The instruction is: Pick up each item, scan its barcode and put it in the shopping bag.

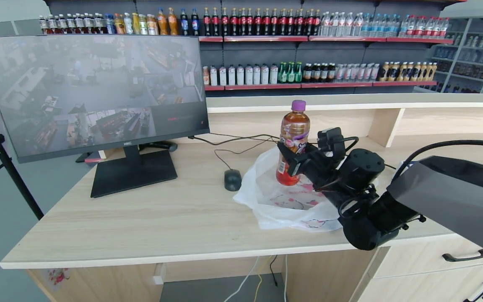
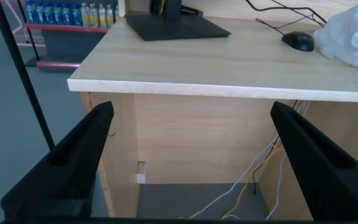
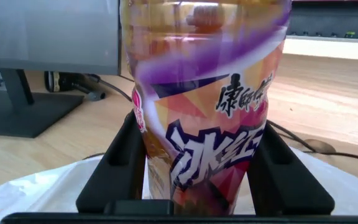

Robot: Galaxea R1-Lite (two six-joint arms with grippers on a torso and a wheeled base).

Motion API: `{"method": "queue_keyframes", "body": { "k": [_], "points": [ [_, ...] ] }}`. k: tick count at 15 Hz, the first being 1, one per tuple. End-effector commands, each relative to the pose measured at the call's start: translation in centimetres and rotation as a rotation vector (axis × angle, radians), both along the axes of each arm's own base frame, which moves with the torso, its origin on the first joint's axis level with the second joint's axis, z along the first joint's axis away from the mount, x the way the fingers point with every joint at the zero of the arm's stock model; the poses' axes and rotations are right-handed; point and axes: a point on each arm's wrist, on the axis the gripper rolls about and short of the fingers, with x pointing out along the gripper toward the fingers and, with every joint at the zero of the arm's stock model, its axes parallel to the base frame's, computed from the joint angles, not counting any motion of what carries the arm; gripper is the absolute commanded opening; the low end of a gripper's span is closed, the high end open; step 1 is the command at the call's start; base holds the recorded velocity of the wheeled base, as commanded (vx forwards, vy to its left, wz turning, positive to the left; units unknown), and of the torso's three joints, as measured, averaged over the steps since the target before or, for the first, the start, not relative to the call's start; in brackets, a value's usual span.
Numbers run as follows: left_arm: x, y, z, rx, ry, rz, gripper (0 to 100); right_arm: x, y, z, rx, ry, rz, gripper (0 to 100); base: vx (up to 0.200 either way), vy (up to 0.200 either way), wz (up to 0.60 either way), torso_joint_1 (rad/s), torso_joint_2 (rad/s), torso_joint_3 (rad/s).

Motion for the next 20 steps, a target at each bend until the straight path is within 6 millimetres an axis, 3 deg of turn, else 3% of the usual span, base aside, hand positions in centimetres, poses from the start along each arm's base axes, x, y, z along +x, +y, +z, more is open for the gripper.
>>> {"method": "queue_keyframes", "body": {
  "k": [1, 20],
  "points": [
    [0.0, 0.0, 0.0, 0.000, 0.000, 0.000, 100, 1.3, -0.3, -2.2, -0.002, 0.039, -0.014, 0, 0.000, 0.000, 0.00, 0.000, 0.00, 0.000],
    [0.0, 0.0, 0.0, 0.000, 0.000, 0.000, 100, 1.2, 0.7, -4.4, -0.023, 0.087, 0.007, 0, 0.000, 0.000, 0.00, 0.000, 0.00, 0.000]
  ]
}}
